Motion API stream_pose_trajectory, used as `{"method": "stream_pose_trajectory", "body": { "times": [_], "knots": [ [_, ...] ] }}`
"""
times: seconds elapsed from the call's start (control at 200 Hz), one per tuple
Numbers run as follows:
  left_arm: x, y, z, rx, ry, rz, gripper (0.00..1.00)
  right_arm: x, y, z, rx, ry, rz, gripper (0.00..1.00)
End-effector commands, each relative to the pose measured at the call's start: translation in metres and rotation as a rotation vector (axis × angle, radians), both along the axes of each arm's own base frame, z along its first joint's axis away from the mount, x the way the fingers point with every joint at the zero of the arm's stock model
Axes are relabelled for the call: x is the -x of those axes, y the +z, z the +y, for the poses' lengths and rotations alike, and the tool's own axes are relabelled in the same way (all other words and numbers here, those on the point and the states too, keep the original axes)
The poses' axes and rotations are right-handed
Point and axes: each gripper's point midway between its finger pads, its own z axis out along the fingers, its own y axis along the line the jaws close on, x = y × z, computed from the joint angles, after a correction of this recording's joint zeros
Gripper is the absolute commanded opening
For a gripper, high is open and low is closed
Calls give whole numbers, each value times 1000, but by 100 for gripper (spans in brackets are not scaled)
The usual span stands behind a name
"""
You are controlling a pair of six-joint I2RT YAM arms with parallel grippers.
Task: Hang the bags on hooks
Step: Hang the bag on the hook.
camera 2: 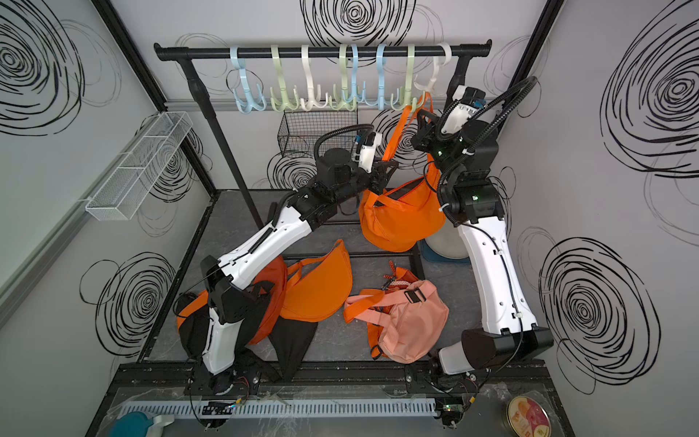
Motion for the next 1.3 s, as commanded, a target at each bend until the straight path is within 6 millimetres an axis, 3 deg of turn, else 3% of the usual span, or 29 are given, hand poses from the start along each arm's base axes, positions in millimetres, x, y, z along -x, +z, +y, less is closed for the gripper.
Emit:
{"method": "stream_pose_trajectory", "body": {
  "times": [0.0, 0.175, 0.355, 0.435, 0.65, 0.736, 0.836, 0.936, 1.036, 1.161, 1.296],
  "knots": [
    [16, 42, 23, 40, 13, -79, 51, 6, -2, -19, 3, -64, 1, 0],
    [27, 51, 36, 19, 23, -95, 75, 14, -4, -34, -1, -100, 11, 0],
    [40, 50, 59, -43, 65, -106, 92, 22, -4, -39, -4, -101, 9, 0],
    [46, 48, 74, -68, 98, -109, 100, 29, -2, -41, -4, -105, 4, 15],
    [63, 30, 125, -133, 215, -112, 99, 65, 11, -47, 2, -125, -36, 63],
    [69, 14, 147, -126, 257, -88, 99, 81, 10, -49, -1, -130, -38, 72],
    [82, -9, 174, -138, 307, -67, 99, 97, -4, -49, -3, -121, -11, 76],
    [91, -43, 201, -182, 380, -44, 99, 107, -35, -38, 6, -59, 62, 78],
    [100, -72, 228, -216, 456, -37, 99, 115, -86, -21, 44, 18, 190, 80],
    [110, -96, 259, -233, 568, -53, 99, 134, -166, -6, 144, 58, 392, 82],
    [119, -93, 280, -151, 656, -90, 99, 158, -276, 13, 241, 117, 689, 84]
  ]
}}
